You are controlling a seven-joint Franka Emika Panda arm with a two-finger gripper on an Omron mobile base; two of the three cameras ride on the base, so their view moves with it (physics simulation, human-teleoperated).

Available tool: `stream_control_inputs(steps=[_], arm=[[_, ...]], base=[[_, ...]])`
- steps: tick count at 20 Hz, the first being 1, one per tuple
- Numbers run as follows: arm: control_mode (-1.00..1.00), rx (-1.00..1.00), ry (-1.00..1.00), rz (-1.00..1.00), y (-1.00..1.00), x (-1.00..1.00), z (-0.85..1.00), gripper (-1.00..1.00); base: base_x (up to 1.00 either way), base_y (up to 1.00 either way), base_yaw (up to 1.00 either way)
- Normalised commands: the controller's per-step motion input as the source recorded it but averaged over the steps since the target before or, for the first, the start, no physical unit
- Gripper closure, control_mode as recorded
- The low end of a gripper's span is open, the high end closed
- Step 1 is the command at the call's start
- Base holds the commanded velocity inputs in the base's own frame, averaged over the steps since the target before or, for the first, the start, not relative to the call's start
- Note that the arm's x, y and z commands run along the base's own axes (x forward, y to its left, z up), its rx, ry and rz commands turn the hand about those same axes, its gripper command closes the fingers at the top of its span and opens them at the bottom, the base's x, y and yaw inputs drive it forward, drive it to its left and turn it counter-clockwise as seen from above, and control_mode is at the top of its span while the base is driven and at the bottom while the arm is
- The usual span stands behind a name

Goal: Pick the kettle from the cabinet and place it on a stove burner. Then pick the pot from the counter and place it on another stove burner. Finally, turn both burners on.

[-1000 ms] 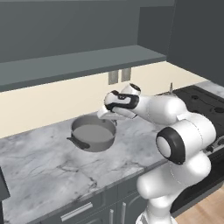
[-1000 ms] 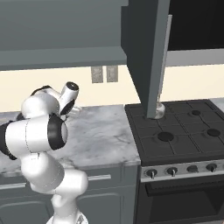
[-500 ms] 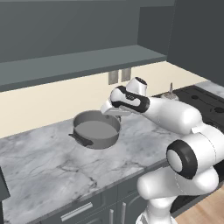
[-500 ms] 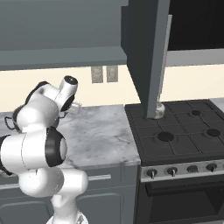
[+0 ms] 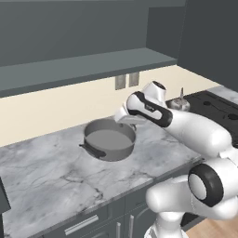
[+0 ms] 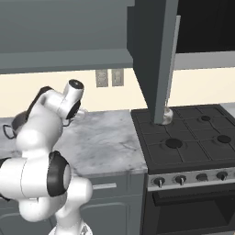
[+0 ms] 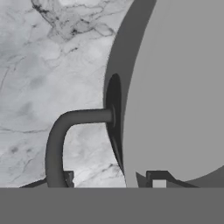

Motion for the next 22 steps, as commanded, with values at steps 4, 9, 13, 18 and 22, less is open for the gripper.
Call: stream_control_inputs(steps=[4, 9, 13, 18, 22], arm=[[-1.0, 0.0, 0.0, 0.0, -0.26, -0.43, 0.12, 1.0], [-1.0, 0.0, -0.01, 0.0, -0.1, -0.25, 0.14, 1.0], [-1.0, 0.0, 0.0, 0.0, -0.04, -0.1, 0.03, 1.0], [-1.0, 0.0, -0.02, 0.0, 0.0, -0.07, 0.0, 1.0], [1.0, 0.0, 0.0, 0.0, 0.0, 0.0, 0.0, 1.0]], base=[[0.0, 0.0, 0.0], [0.0, 0.0, 0.0], [0.0, 0.0, 0.0], [0.0, 0.0, 0.0], [-0.59, 0.0, 0.0]])
